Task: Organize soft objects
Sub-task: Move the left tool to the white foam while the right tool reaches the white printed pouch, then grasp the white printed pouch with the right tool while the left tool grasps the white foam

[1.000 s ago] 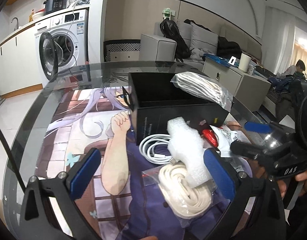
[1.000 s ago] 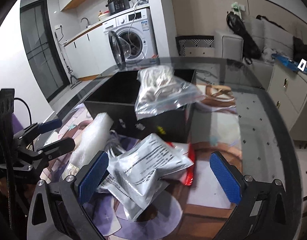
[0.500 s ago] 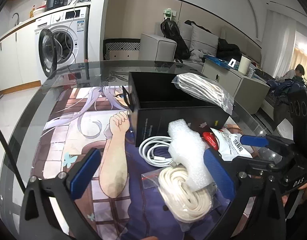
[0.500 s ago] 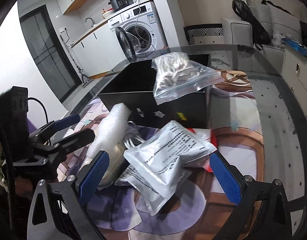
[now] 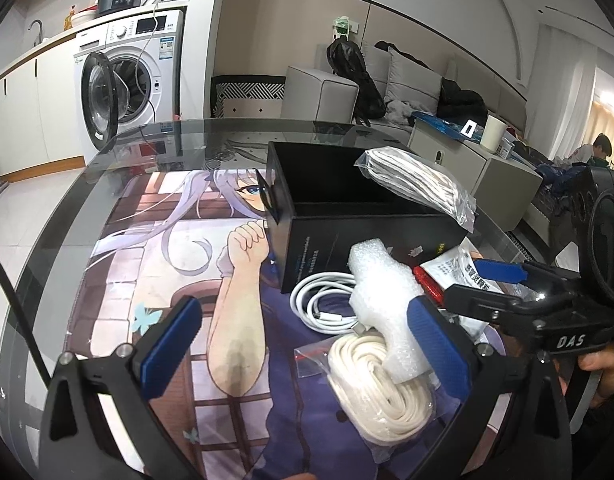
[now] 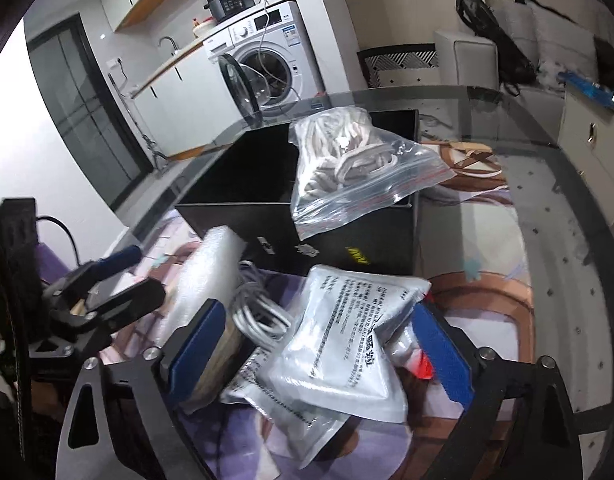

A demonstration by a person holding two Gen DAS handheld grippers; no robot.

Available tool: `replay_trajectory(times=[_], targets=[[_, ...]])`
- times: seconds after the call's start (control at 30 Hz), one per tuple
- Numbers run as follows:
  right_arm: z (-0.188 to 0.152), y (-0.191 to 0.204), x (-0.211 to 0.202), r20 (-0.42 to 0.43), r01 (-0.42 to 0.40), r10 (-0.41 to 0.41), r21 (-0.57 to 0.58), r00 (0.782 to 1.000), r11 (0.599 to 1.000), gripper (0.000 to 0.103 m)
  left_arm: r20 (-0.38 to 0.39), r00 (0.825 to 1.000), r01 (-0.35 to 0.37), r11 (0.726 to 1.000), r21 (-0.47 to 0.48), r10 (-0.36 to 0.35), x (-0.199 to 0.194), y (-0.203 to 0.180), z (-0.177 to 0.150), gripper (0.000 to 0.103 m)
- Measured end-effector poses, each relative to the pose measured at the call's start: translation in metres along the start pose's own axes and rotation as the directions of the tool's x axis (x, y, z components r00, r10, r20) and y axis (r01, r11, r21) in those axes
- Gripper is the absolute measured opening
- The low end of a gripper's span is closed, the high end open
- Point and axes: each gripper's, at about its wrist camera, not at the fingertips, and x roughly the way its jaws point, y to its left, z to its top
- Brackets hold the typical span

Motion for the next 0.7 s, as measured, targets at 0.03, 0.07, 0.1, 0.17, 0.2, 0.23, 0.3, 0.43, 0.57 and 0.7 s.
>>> replay_trajectory(times=[0.03, 0.07, 0.1, 0.17, 0.2, 0.23, 0.3, 0.43, 0.57, 0.7], targets=[[-0.001, 0.002, 0.000, 0.000, 0.017, -0.017, -0.014, 1.000, 1.000, 0.090, -0.001, 1.000, 0.001, 1.000, 0.001, -0.001, 0.000, -0.001, 0.000, 0.103], [-0.002, 0.003, 0.001, 0.000, 0.034, -0.034, -0.028, 0.999, 0.999, 0.087, -0.002, 1.000, 0.002, 1.000, 0.002, -0.002, 0.001, -0.001, 0.000, 0.103], [-0.003, 0.003, 0.002, 0.000, 0.049, -0.049, -0.037, 0.999, 0.998, 0.085, -0.003, 1.000, 0.003, 1.000, 0.002, -0.003, 0.002, -0.001, 0.000, 0.103], [-0.005, 0.002, 0.002, 0.004, 0.058, -0.058, -0.044, 0.998, 0.997, 0.082, -0.006, 1.000, 0.002, 1.000, 0.005, -0.002, 0.003, -0.002, 0.000, 0.103], [-0.007, 0.001, 0.001, 0.009, 0.059, -0.059, -0.053, 0.998, 0.997, 0.081, -0.007, 1.000, 0.001, 1.000, 0.007, -0.001, 0.003, -0.002, 0.000, 0.103], [-0.011, 0.000, -0.002, 0.012, 0.057, -0.056, -0.064, 0.998, 0.996, 0.080, -0.008, 1.000, 0.000, 1.000, 0.009, 0.000, 0.003, -0.003, 0.000, 0.103], [-0.012, -0.001, -0.004, 0.017, 0.075, -0.073, -0.080, 0.997, 0.994, 0.080, -0.011, 1.000, -0.003, 1.000, 0.010, 0.003, 0.004, -0.003, 0.000, 0.103], [-0.014, -0.004, -0.005, 0.010, 0.098, -0.097, -0.119, 0.995, 0.988, 0.080, -0.013, 1.000, -0.002, 1.000, 0.009, 0.002, 0.004, -0.002, 0.000, 0.103], [-0.019, 0.004, 0.000, 0.006, 0.154, -0.156, -0.194, 0.988, 0.969, 0.073, -0.017, 1.000, -0.001, 1.000, 0.022, 0.001, 0.006, -0.003, 0.000, 0.103], [-0.022, 0.015, 0.002, 0.036, 0.214, -0.212, -0.256, 0.977, 0.943, 0.073, -0.020, 1.000, 0.003, 0.999, 0.033, -0.003, 0.007, -0.007, 0.001, 0.103]])
